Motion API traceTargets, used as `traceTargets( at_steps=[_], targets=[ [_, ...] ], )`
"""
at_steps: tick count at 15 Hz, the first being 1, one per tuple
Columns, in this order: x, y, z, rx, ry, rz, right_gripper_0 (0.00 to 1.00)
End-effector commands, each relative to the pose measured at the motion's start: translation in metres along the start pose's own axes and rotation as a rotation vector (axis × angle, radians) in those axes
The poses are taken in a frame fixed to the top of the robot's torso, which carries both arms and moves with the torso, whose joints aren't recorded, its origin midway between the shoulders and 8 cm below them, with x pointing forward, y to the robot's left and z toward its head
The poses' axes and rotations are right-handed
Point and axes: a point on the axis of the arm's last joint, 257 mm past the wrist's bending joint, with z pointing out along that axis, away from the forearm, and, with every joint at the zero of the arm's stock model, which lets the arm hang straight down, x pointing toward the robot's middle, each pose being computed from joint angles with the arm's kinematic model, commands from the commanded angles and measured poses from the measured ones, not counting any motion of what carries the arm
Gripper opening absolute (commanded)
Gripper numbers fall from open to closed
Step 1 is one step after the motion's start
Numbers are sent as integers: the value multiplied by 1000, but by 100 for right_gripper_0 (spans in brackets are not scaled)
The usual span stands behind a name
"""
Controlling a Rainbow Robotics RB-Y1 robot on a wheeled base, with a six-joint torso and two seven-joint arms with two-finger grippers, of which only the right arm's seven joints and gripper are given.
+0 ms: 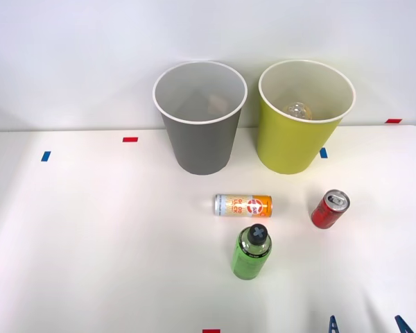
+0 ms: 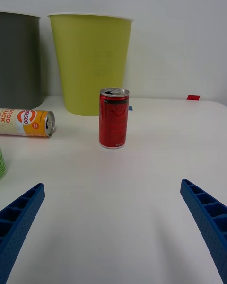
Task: Put cans in the gray bin, plastic bottles in the light green bin
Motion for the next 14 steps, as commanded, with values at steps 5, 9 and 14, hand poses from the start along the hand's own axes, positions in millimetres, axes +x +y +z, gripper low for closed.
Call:
traceTargets(
  at_steps=[5, 9, 14],
  targets=[
    [0, 0, 0, 0, 0, 0, 100],
    [0, 0, 0, 0, 0, 0, 100],
    [4, 12, 8, -33, -29, 18, 100]
  ],
)
